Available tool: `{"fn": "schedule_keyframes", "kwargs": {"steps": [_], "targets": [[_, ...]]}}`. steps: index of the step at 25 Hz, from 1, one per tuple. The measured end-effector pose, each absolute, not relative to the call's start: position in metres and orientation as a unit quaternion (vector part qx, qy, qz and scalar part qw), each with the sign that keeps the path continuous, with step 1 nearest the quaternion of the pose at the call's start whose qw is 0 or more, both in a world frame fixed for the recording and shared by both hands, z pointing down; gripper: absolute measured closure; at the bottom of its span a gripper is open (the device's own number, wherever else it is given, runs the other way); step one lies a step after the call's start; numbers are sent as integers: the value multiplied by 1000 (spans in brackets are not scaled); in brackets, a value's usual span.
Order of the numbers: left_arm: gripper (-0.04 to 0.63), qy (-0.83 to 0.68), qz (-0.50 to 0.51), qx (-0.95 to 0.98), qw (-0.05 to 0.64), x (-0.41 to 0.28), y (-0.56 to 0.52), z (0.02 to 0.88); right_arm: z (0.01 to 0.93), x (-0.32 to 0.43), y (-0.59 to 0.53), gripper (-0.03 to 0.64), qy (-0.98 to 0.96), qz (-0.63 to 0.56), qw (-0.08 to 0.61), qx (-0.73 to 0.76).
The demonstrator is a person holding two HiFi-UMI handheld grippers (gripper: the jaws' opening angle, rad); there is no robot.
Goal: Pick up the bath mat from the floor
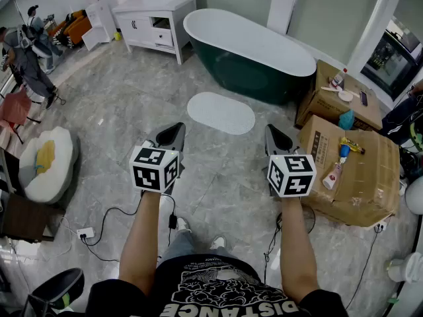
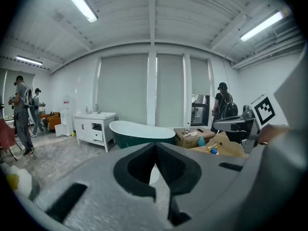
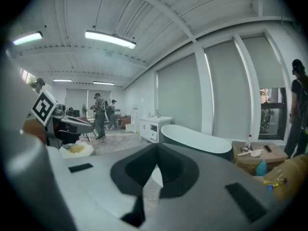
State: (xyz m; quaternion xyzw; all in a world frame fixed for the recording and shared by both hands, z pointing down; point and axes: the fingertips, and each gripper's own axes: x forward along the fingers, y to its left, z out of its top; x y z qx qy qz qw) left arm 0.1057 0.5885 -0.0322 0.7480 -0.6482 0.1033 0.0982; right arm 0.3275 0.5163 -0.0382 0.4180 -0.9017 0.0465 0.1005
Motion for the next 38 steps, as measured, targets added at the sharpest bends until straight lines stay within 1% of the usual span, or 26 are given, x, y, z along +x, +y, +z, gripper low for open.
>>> {"fn": "schedule_keyframes", "kwargs": {"steps": [12,14,15,17,21,23,25,29,31,35,38], "targets": [[586,-638,97,758,98,81,548,-26,-35,314,485,610,-892,47,92,440],[586,-638,100,757,101,70,535,-21,-33,306,474,589,-890,48,94,444],[579,-637,100,757,103,63,528,-19,-31,301,467,573,-888,49,96,447],[541,-634,97,760,105,48,513,-16,-28,288,454,564,-885,50,99,452],[527,-632,94,762,101,2,481,-17,-25,255,426,541,-878,55,102,465],[509,-630,92,764,100,-21,463,-19,-26,236,413,526,-875,60,101,470],[487,-625,93,768,101,-42,445,-19,-28,220,400,497,-871,65,101,477],[457,-612,93,779,103,-78,410,-21,-29,191,378,482,-859,72,106,496],[429,-604,94,784,105,-92,393,-20,-27,180,368,479,-853,74,110,505],[375,-589,90,795,110,-114,367,-18,-27,160,350,443,-844,77,114,518],[357,-580,86,802,113,-128,354,-17,-29,147,339,425,-839,79,115,526]]}}
